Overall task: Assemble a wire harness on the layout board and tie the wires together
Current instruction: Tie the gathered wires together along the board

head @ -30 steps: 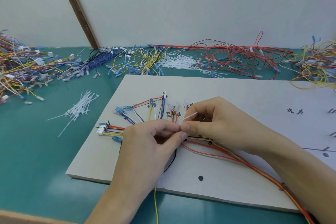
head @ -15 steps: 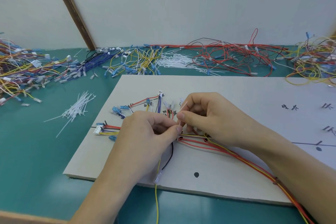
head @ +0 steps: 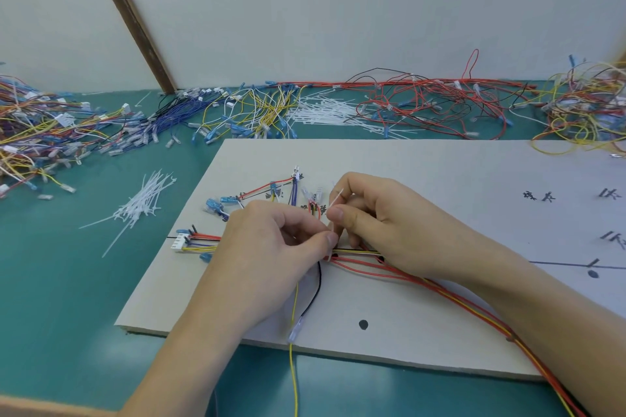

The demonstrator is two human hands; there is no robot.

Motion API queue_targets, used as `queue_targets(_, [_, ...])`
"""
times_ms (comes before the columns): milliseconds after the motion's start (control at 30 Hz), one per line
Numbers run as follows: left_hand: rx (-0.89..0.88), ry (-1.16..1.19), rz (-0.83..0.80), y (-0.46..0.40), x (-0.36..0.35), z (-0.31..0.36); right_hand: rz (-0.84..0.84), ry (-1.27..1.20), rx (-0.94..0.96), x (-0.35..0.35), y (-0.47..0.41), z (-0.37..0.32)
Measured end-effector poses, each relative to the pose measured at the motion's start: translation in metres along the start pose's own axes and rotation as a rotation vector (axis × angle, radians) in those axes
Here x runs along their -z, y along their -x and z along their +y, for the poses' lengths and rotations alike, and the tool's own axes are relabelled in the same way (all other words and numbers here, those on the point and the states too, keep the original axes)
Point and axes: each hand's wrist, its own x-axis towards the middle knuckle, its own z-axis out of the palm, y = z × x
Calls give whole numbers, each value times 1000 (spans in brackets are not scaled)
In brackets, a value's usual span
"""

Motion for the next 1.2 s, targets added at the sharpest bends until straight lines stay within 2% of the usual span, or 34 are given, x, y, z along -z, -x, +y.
queue_targets(267, [-66,-48,32,3,-7,2,27,39,22,-1,0,-2])
queue_targets(467, [-42,-9,43,3,-7,-2,70,98,54,-2,1,-4])
queue_targets(667, [-15,-60,-43,-3,-3,1,112,117,70,-4,0,-3])
queue_targets(933, [17,-145,-122,-6,2,2,264,-94,22,-1,-4,-4])
queue_targets(1200, [11,-125,-83,-2,-1,1,141,-319,-91,5,1,-10])
